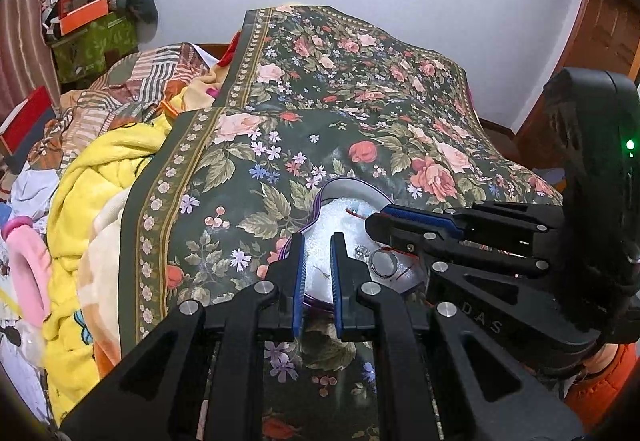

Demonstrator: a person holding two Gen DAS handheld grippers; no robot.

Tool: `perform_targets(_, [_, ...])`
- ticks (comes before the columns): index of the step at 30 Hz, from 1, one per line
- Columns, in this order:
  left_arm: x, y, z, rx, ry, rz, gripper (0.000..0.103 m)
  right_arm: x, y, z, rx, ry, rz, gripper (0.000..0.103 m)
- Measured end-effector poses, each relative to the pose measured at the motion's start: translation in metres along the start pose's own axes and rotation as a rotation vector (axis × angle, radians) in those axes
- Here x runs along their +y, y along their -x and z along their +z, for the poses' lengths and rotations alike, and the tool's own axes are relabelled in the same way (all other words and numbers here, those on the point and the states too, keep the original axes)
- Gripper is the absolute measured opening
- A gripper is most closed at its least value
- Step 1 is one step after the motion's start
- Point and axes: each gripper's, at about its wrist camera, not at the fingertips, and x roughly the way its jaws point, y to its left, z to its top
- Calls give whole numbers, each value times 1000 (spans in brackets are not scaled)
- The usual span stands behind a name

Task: Organize jewelry
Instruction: 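Lower the bracelet into the tin and open the right gripper, then lift the right gripper away from the tin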

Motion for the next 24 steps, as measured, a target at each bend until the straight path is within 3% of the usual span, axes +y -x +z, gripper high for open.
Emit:
perform_targets(4, [0, 4, 0, -4, -5, 15, 10, 1, 8, 0, -22, 5, -9, 28])
perform_targets(10, [-5, 16, 0, -30, -24, 51, 32, 2, 22, -1, -40, 6, -24, 30])
perform_targets(14, [-7, 22, -1, -39, -36, 74, 41, 1, 36, -6, -76, 10, -73, 49])
perform_targets(20, [-7, 34, -5, -43, -25, 89, 43, -3, 58, -10, -106, -7, -86, 51])
perform_targets(24, [-11, 44, -6, -57, -24, 98, 50, -5, 75, -14, -131, -17, -91, 51])
